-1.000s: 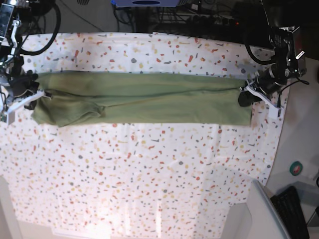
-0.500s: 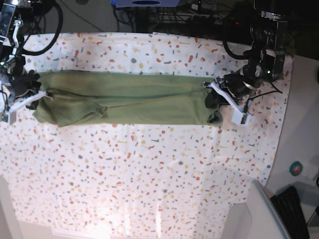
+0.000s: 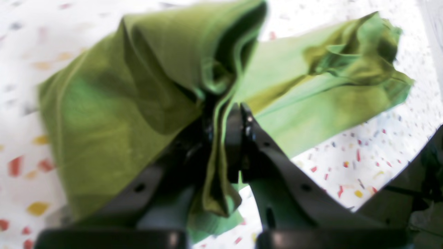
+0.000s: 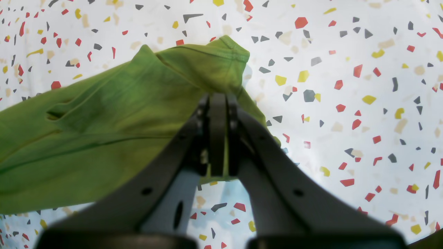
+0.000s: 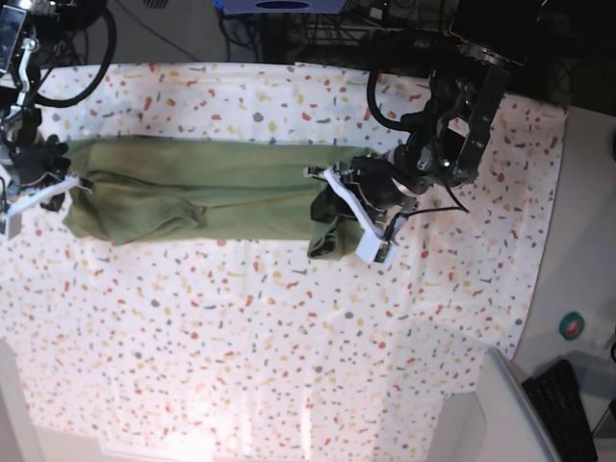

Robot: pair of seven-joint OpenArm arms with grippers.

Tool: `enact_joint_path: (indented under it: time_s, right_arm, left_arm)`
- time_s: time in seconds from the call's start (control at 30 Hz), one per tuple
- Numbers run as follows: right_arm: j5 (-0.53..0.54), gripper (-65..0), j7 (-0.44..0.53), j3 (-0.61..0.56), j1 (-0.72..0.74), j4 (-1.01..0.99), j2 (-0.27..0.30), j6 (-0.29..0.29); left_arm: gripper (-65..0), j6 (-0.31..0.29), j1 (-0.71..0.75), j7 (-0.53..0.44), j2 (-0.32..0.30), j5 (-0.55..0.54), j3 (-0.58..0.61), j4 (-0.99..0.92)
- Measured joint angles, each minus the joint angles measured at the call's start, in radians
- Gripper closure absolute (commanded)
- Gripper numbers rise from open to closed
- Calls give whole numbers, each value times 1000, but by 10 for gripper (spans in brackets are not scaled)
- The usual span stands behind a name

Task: Layout the t-shirt on the table in an organized manner, then fold the t-shirt properly
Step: 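Fold the strip's end with the left gripper toward the right gripper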

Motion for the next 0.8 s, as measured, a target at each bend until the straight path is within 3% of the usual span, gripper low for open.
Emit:
enact_joint_path:
  time_s: [0.23, 0.8]
  right_arm:
    - [0, 0, 0, 0, 0, 0, -1, 0]
    - [0, 0, 3, 0, 6, -56, 0, 0]
  left_arm:
    - [0, 0, -55, 1, 39, 0, 88, -94]
    - [0, 0, -69, 0, 51, 3, 95, -157]
